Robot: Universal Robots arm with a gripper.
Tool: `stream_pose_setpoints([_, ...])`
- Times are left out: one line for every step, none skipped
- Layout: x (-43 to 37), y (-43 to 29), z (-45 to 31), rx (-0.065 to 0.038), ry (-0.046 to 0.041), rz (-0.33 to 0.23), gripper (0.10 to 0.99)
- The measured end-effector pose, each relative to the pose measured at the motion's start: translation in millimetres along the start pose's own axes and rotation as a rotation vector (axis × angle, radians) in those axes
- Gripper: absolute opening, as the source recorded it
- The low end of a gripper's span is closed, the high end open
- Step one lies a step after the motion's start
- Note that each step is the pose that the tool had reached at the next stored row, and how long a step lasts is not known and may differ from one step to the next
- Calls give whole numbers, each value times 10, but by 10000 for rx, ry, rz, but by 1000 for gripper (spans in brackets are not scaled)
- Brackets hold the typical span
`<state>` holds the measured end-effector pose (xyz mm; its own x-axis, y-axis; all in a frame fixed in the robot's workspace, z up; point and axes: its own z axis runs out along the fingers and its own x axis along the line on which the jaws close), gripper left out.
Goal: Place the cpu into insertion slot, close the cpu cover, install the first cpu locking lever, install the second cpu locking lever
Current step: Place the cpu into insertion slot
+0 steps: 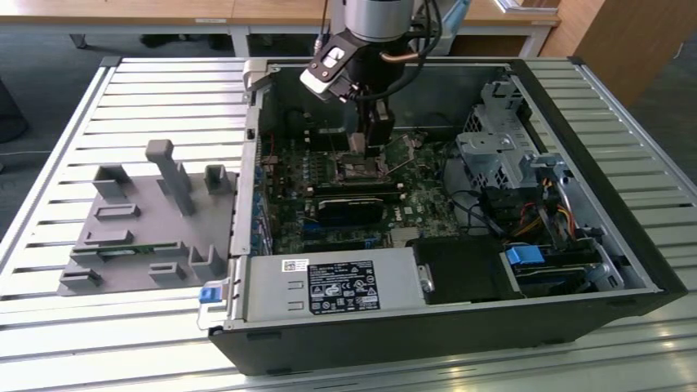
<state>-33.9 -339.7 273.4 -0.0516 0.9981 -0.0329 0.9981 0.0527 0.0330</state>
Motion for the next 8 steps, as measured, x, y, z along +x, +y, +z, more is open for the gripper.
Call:
stream_pose_setpoints([4,0,10,0,-1,1,541])
stream_pose_setpoints([12,0,19,1,-2,1,541])
stream_pose_setpoints([20,0,30,0,-1,0,541])
stream_pose_setpoints([27,0,38,0,-1,0,541])
stream_pose_setpoints([37,1,46,1,-3,0,541])
stream_pose_setpoints([47,1,54,0,-2,0,541])
stream_pose_setpoints([56,2,59,1,-4,2,541])
stream_pose_setpoints([67,3,64,1,-8,16,541])
